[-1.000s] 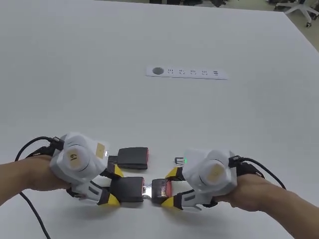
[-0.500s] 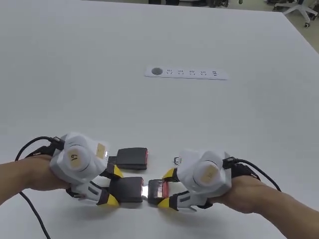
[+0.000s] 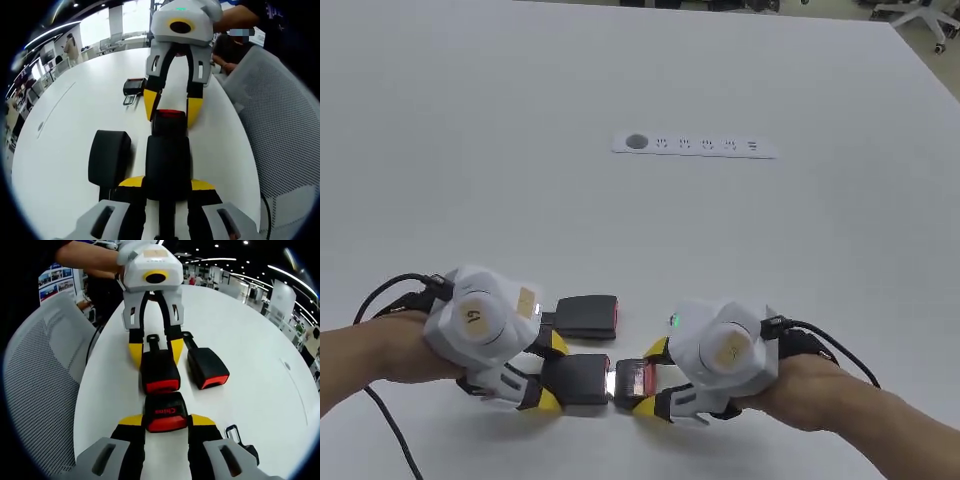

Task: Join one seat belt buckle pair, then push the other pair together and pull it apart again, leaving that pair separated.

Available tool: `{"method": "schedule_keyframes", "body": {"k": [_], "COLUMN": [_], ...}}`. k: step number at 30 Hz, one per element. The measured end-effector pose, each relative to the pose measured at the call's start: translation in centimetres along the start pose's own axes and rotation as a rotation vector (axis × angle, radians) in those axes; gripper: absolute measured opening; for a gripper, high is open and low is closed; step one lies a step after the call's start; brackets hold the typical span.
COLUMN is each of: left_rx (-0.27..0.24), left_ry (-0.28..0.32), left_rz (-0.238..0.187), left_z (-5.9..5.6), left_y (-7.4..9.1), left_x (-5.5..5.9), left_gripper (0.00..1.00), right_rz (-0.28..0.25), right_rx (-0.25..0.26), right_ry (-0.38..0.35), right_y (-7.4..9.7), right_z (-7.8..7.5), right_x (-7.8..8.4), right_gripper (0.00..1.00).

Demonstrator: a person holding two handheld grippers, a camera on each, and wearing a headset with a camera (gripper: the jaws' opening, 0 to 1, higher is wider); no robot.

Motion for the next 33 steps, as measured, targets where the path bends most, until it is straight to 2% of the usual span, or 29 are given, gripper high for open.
{"method": "schedule_keyframes", "body": {"k": [15,23,29,33], "left_rx": [-0.003,0.002,-0.003,-0.001], "left_ry": [0.002,-0.012,-0.014,-0.011], "left_rz": [-0.002,-0.009,0.008,0.007], "left_z": [-0.16,-0.14,-0.08,-0.07], "left_y": [-0.2,-0.47,-0.51,-0.6], "left_x": [0.04,0.18,0.01,0.01], "left_gripper": [0.32,0.32,0.32,0.32], "right_rz": [0.008,-0.02,-0.011,-0.018], "right_rx": [-0.001,-0.007,0.003,-0.001], "right_ry": [0.01,0.022,0.031,0.039], "right_y": [-0.29,-0.51,-0.41,-0.29], "right_z": [-0.37,-0.79,-0.36,-0.73], "right_x": [-0.05,0.41,0.34,0.4], "right_gripper": [0.29,0.29,0.29,0.29]}}
Point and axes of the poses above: the centre of the closed fingertips' face, and the gripper's own axes: y roughly backward along the fingers, z roughly to its left, x roughly out of its underside, the point moved 9 cm from there along y, roughly backward along the fingers, and after that the axes turned 4 degrees about -y, right-handed, at the moved point
